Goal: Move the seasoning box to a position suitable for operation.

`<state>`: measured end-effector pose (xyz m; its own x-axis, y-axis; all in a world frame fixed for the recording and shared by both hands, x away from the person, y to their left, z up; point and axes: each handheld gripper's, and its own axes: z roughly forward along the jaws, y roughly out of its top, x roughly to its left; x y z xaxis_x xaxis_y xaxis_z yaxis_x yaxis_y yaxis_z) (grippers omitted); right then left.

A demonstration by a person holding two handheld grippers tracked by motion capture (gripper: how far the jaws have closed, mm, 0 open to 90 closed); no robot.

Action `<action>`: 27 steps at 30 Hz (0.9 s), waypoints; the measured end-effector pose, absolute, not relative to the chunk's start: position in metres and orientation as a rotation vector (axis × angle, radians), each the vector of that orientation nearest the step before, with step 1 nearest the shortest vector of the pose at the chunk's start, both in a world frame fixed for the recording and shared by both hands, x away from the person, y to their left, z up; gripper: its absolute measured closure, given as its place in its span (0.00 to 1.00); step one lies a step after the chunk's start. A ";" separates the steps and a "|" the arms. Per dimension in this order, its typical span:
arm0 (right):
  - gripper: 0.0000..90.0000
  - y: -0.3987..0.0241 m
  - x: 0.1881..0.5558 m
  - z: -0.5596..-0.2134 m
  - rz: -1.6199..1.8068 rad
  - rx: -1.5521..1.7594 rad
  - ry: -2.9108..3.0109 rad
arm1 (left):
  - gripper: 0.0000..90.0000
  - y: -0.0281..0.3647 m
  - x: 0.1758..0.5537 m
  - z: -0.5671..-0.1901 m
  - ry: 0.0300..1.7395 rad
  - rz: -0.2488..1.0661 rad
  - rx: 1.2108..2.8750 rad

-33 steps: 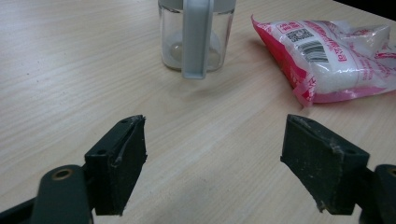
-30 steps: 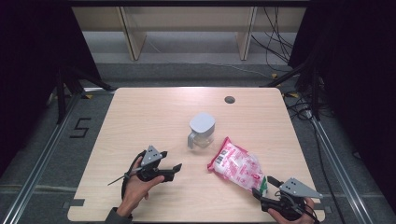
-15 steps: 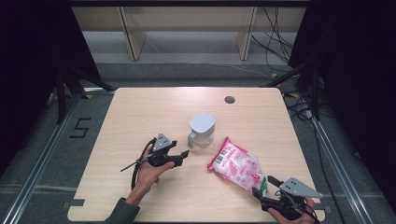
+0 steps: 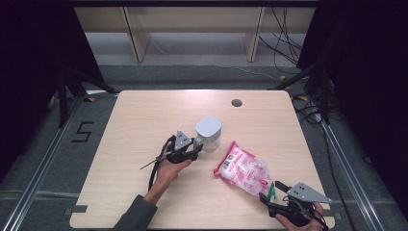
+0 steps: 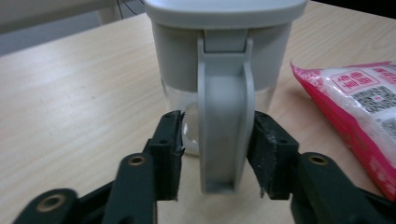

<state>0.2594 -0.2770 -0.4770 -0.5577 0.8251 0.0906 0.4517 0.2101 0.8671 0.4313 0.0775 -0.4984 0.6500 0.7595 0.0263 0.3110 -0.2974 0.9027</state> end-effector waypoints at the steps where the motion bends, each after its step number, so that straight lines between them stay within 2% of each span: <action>1: 0.30 -0.278 0.260 -0.477 1.277 1.161 2.092 | 0.72 0.076 0.432 -0.497 0.819 0.595 1.887; 7: 0.30 -0.277 0.259 -0.477 1.294 1.184 2.097 | 0.74 0.084 0.435 -0.497 0.849 0.626 1.880; 14: 0.30 -0.274 0.259 -0.478 1.302 1.209 2.086 | 0.78 0.099 0.449 -0.496 0.985 0.678 1.842; 19: 0.30 -0.275 0.261 -0.479 1.291 1.167 2.091 | 0.79 0.100 0.456 -0.503 0.991 0.678 1.776; 27: 0.30 -0.274 0.259 -0.479 1.311 1.211 2.088 | 0.80 0.108 0.448 -0.504 0.896 0.609 1.802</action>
<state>0.2594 -0.2740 -0.4787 -0.5490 0.8282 0.1124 0.4609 0.1878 0.8674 0.4482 0.1075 -0.5037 0.6000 0.8000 0.0066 0.3005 -0.2330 0.9249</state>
